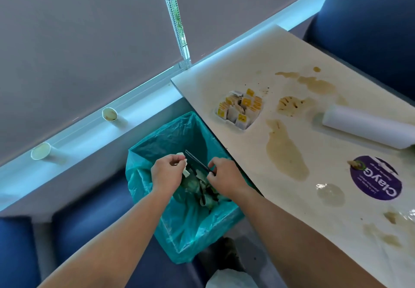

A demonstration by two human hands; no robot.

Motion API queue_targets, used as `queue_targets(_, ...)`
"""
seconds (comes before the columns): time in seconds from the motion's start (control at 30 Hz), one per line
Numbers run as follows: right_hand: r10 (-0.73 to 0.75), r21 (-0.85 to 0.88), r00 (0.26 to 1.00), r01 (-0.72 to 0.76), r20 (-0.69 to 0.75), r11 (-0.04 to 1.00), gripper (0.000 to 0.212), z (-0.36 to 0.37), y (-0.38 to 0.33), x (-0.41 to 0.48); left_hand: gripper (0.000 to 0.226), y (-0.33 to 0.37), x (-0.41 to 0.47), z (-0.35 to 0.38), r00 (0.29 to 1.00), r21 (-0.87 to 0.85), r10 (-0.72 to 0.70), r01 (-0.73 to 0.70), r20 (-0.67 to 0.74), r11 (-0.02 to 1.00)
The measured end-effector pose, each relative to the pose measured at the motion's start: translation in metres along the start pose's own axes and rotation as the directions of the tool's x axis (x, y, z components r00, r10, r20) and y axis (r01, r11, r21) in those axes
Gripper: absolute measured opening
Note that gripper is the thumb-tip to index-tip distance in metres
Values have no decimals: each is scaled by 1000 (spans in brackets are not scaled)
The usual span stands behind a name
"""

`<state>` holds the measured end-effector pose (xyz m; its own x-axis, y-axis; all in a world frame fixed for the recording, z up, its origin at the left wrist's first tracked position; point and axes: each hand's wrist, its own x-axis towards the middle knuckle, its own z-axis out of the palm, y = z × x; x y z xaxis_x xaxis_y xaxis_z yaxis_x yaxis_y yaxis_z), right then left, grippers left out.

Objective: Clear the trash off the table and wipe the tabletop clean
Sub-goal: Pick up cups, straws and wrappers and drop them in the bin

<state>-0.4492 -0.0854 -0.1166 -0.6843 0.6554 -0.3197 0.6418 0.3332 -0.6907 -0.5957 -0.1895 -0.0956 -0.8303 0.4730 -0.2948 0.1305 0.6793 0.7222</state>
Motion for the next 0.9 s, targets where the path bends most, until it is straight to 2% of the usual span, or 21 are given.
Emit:
queue_targets(0.13,18,8,1000,-18,16,1000,27,14,-4,11,7,-11,7,-3,1000,8,-20,20,-4,1000)
queue_targets(0.3,40,32,999,-41,24,999,33,24,-6,17,18,-22,11,-6,999,67,-29,27,34,997)
queue_targets(0.43,12,5,1000,-12,9,1000,41,26,-6,16,38,-26,9,-6,989,198,2,-32,149,980)
queue_targets(0.57,-15,-10,1000,15,-24,1000,37,20,-4,12,38,-19,5,-4,991,187,27,-52,132,981)
queue_targets(0.73,-53,14,979,57,-195,998,31,-8,-1,3,33,1,-9,4,989,101,104,-114,104,988)
queue_targets(0.9,-7,61,922,33,-387,998,26,-48,9,-10,31,31,-27,24,973,63,204,-211,105,975)
